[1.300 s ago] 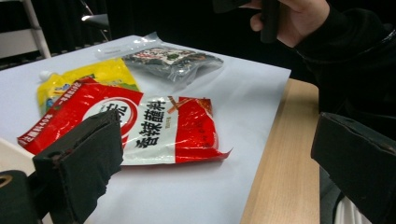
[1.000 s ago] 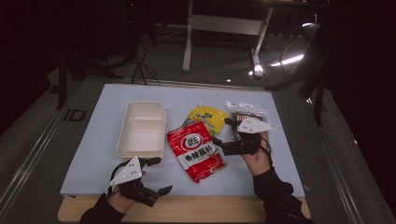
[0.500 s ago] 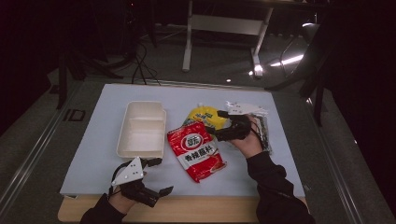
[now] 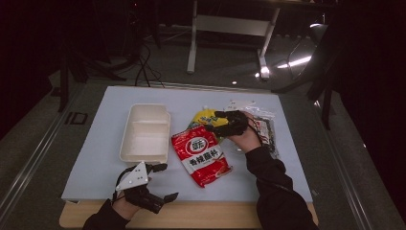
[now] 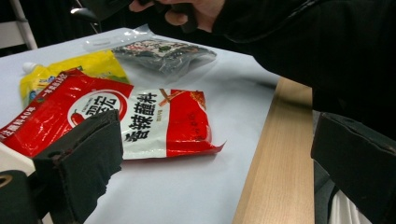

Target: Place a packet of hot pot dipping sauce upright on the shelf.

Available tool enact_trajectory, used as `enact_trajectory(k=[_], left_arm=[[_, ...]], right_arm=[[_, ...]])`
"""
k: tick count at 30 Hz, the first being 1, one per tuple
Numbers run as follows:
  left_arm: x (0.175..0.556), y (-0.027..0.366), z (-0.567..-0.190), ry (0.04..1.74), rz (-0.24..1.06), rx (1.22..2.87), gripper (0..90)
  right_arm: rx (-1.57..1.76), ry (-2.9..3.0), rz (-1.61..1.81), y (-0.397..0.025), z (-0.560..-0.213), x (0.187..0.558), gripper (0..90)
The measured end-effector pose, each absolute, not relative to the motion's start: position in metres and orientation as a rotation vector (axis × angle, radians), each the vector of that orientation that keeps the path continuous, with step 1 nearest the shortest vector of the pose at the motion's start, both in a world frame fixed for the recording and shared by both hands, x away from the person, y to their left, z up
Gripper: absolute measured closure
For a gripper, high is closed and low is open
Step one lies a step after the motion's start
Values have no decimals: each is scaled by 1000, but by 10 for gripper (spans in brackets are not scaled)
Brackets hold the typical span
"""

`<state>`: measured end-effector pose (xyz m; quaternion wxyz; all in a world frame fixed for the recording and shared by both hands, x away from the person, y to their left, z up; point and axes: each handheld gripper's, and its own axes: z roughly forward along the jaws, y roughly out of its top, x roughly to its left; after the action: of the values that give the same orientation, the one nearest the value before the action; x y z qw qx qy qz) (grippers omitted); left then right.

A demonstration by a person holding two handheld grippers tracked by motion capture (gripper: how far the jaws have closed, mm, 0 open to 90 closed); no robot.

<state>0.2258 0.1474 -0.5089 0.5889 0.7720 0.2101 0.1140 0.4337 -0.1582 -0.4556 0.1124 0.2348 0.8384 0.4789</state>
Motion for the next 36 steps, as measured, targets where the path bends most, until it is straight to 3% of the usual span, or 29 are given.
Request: enact_trajectory(k=[5, 36], left_arm=[[226, 147, -509, 485, 260, 1804, 29], [226, 148, -512, 485, 254, 1817, 29]], right_arm=[[714, 2532, 1348, -149, -468, 447, 346], [870, 2755, 1093, -123, -517, 499, 412]])
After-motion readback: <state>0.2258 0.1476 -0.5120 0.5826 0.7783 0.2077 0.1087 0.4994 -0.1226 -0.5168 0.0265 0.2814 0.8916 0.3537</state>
